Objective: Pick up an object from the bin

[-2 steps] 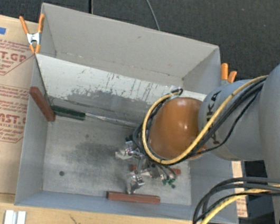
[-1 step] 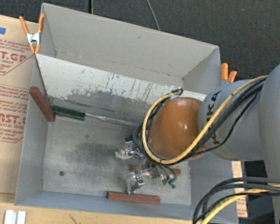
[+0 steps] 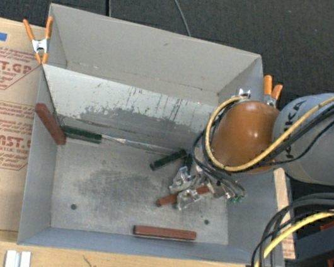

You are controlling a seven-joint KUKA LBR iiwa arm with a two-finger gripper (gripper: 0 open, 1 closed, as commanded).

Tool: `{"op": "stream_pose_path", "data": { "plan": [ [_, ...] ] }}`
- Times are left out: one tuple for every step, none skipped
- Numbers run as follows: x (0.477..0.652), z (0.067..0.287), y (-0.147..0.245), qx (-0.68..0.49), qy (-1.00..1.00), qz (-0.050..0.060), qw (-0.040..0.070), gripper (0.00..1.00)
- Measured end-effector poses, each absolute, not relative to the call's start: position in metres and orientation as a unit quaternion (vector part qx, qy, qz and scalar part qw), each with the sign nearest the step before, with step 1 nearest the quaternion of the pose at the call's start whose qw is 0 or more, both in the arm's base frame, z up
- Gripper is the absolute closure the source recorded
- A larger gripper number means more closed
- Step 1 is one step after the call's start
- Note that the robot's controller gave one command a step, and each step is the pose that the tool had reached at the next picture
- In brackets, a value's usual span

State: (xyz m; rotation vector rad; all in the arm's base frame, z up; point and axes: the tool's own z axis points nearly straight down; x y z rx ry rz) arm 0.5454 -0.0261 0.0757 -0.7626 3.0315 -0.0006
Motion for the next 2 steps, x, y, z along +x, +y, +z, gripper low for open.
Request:
{"op": "stream_pose_path", "data": {
  "plan": [
    [0.545,0.076,-0.026,-0.244,0.97,0.0,0.008,1.0],
    [0.567,0.264,-0.043,-0.248,0.969,-0.002,0.005,1.0]
  ]
}}
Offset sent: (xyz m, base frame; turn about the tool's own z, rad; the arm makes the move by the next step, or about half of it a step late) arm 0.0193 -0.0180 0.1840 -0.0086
